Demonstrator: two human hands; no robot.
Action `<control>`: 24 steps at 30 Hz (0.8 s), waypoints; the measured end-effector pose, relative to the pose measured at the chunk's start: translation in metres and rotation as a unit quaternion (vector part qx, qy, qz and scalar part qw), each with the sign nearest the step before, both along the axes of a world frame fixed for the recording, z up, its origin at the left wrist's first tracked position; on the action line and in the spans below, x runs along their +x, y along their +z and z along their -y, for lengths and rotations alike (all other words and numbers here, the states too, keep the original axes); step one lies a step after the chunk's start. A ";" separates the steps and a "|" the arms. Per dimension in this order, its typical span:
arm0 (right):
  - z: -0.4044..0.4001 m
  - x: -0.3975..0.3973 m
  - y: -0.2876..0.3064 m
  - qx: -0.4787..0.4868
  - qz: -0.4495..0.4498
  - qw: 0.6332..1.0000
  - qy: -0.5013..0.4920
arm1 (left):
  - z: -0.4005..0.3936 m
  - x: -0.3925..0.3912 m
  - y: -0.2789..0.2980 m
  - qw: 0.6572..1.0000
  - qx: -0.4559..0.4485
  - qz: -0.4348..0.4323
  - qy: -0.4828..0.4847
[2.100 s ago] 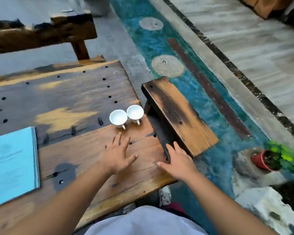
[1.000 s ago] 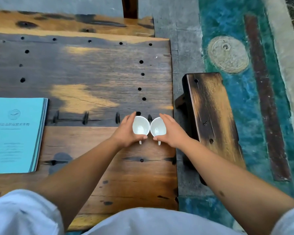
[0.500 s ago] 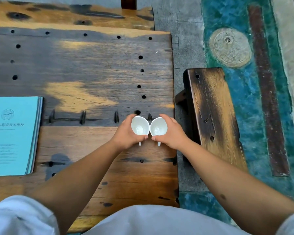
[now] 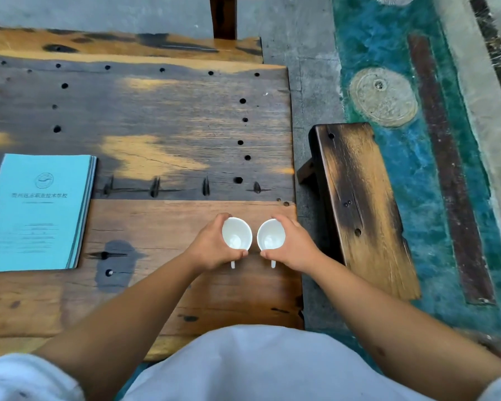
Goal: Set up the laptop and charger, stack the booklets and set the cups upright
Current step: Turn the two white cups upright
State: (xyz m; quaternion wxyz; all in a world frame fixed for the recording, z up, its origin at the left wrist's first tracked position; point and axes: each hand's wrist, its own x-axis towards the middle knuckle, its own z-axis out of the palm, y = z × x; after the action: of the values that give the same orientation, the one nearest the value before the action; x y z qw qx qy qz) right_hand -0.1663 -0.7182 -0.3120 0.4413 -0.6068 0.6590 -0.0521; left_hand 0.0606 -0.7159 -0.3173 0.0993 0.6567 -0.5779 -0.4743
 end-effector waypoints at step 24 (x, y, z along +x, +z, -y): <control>-0.177 -0.002 -0.010 0.037 -0.007 0.999 0.020 | -0.170 0.003 -0.014 0.999 0.026 0.000 -0.046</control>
State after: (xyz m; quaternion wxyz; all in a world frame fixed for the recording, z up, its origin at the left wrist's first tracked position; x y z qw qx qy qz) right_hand -0.1685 -0.5409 -0.3222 0.4596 -0.6036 0.6514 -0.0150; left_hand 0.0633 -0.5456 -0.3309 0.0602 0.6319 -0.5950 -0.4930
